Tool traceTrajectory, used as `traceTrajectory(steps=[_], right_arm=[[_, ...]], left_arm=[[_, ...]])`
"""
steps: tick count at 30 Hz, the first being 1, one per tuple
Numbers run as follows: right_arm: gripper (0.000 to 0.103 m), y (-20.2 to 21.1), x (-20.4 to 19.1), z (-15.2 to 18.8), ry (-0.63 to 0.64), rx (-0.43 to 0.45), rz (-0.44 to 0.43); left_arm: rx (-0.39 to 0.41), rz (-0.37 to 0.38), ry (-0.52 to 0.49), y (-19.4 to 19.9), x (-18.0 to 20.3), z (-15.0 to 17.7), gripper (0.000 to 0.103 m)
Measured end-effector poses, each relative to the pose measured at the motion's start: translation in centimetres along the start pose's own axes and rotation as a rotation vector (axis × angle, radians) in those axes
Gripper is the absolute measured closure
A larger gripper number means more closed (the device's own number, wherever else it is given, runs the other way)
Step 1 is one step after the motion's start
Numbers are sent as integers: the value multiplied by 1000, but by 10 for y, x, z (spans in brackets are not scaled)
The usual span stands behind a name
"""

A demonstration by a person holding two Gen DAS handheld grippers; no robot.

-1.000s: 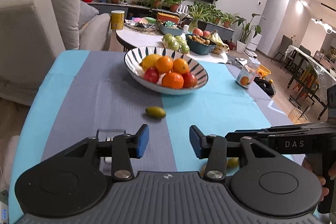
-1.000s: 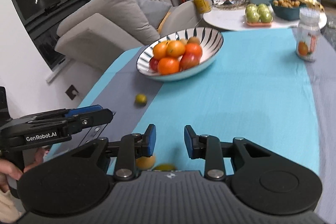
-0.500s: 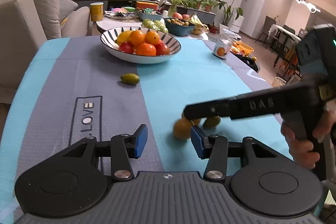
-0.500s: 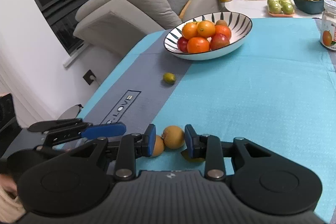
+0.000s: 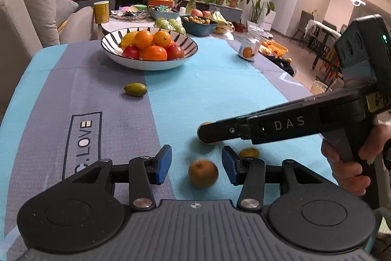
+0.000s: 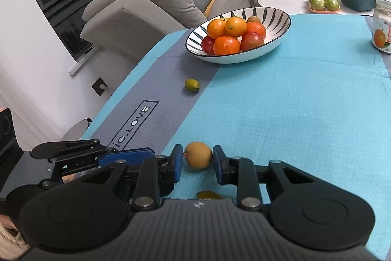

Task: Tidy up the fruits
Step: 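Withdraw both tools from the bowl toward the kiwi left on the cloth, then close both tools on the brown kiwi lying on the cloth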

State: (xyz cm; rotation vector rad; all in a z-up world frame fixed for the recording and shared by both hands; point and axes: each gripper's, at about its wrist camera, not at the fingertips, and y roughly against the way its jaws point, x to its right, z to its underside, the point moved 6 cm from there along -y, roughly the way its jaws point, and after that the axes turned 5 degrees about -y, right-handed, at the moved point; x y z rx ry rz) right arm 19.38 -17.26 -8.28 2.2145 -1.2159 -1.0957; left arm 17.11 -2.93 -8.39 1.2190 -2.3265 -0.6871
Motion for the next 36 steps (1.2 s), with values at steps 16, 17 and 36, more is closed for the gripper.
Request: traceTrajectory(steps=[16,17,36], right_arm=[[69,7,5,-9,-24,45,11],[69,7,5,-9,-25,47,11],[69,14,7,-11,-50,65,2]], left_arm=[[-11,41,-15,-4,7,4,86],[-8,40,-17,-3,7,5,86],[5,-4,-48,21,9,28,79]])
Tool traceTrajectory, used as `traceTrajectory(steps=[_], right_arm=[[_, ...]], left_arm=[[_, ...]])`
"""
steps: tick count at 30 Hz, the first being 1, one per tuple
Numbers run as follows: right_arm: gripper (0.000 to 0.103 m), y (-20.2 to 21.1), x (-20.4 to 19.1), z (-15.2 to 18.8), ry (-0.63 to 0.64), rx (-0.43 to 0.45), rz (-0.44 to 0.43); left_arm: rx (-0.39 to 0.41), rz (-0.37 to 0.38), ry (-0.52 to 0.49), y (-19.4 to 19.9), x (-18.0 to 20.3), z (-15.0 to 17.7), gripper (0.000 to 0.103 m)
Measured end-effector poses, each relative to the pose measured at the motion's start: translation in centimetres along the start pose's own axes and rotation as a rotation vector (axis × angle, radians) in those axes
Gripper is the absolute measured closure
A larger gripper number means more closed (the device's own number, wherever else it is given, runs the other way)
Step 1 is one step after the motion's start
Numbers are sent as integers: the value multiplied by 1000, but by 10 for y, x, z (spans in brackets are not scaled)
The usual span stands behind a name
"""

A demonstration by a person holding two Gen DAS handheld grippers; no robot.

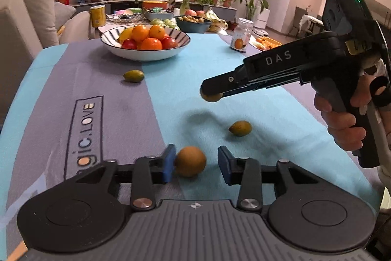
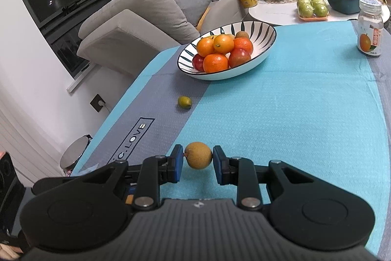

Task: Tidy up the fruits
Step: 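Close both tools on the brown kiwi lying on the cloth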

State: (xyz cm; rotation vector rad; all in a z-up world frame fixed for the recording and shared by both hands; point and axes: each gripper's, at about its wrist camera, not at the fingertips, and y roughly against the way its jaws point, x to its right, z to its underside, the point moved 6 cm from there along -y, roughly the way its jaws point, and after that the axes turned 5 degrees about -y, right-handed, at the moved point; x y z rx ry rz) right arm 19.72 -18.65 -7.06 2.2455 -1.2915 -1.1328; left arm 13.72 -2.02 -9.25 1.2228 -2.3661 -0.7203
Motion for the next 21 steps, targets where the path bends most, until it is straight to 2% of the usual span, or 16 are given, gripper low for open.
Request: traceTrajectory(steps=[3,6,10,17,21], right_arm=[[69,0,-1,0,-1,2,-2],[69,0,-3,0,5,2,-3],[69,0,-3,-3,4,8,1],[69,4,-2,-9,2,30,5],[69,4,-4,-14,12,41,8]], left_arm=[[-1,28,34,2,-3,0,79],[14,26,27,4,-3,-3,79],[45,-12,36,6,-9,-12,79],[54,-60,76,3,-22,-23,79],[60,-122,46,1,-27,-33,79]])
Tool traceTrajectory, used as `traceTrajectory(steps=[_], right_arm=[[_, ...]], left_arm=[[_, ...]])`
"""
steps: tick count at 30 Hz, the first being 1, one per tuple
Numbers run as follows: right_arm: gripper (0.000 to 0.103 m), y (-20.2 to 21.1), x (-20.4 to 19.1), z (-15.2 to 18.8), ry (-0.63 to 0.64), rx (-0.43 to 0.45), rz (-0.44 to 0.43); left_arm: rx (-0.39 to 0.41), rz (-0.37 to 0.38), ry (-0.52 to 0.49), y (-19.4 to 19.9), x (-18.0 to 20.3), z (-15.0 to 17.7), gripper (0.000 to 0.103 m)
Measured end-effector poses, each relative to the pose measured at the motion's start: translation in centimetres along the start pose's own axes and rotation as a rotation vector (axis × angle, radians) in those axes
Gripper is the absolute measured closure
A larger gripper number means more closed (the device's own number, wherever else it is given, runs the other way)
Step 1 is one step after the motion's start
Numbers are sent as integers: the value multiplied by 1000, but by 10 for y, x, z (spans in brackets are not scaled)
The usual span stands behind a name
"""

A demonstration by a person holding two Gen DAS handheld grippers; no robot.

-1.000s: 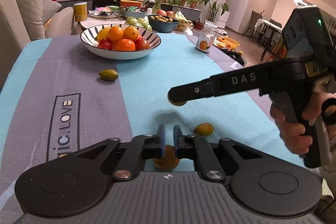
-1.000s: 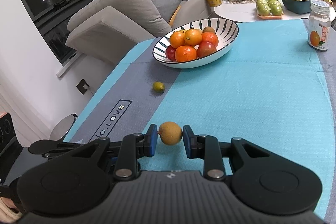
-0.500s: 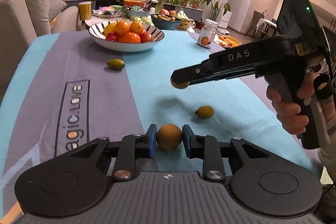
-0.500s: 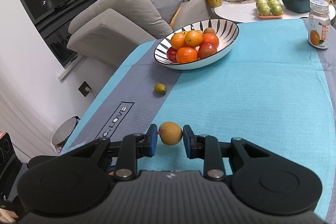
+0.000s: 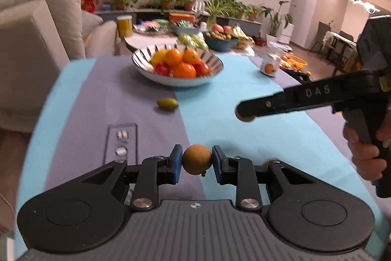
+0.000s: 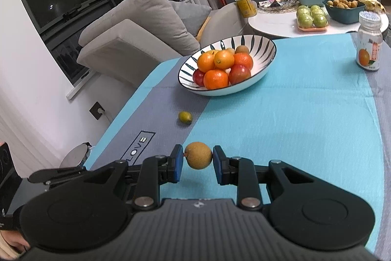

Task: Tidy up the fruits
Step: 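Close both tools on the brown kiwi lying on the cloth, then lift and carry the held kiwi over the striped bowl with both tools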

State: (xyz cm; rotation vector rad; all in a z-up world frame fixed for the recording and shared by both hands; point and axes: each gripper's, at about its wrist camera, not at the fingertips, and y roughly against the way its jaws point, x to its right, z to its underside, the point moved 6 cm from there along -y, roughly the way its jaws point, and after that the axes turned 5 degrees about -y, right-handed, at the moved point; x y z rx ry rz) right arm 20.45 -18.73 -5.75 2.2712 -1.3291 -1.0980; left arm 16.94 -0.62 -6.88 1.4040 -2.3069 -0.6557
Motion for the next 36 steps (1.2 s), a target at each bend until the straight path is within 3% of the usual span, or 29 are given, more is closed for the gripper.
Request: traceTrajectory(steps=[10,17,36], right_arm=[[69,-4,0,-10,11,21,14],[69,-5,3,-19,5,36,18],[69,-15,5,-51,19,69,13]], left_arm=[[79,-2,54,-11,-14,-27,79],[67,15,103,-25,-25,-41,79],[170,40,43,-45,-29,-81,79]])
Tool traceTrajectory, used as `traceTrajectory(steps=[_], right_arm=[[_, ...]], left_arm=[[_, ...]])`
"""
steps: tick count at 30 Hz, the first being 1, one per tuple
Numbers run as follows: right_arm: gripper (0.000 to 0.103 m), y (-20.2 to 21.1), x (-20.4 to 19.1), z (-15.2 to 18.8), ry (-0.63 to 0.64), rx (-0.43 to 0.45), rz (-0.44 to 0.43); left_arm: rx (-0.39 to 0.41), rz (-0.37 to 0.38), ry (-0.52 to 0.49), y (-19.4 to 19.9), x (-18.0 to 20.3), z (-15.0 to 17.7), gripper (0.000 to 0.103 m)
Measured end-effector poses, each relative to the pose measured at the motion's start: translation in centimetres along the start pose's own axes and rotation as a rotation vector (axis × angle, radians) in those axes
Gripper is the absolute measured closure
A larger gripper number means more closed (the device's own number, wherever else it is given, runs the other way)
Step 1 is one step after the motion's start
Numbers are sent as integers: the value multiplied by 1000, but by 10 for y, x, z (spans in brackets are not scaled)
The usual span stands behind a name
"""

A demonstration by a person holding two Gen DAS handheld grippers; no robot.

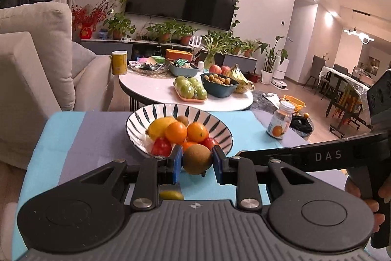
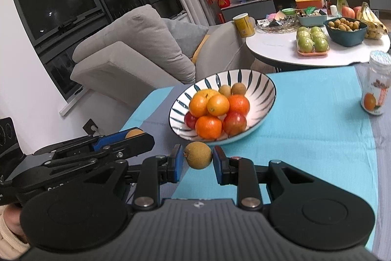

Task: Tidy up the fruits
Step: 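Lift and carry the held kiwi over the striped bowl with both tools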

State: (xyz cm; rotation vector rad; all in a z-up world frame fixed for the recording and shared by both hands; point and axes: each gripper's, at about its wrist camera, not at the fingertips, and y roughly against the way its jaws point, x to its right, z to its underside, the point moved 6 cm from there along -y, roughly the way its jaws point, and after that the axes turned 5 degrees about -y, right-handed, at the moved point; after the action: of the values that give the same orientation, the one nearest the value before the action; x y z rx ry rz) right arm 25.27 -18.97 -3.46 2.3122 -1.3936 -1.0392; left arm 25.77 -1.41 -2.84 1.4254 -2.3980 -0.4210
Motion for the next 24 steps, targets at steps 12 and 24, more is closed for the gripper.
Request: traceTrajectory(steps=[12,24], right_arm=[[69,-10,5,-18,-6,16,-1],[69,-18,11,-31,-17,28,0]], left_arm=[[12,17,48,-24,-18,-8,79],[39,27,58,-39,-26,-22,79]])
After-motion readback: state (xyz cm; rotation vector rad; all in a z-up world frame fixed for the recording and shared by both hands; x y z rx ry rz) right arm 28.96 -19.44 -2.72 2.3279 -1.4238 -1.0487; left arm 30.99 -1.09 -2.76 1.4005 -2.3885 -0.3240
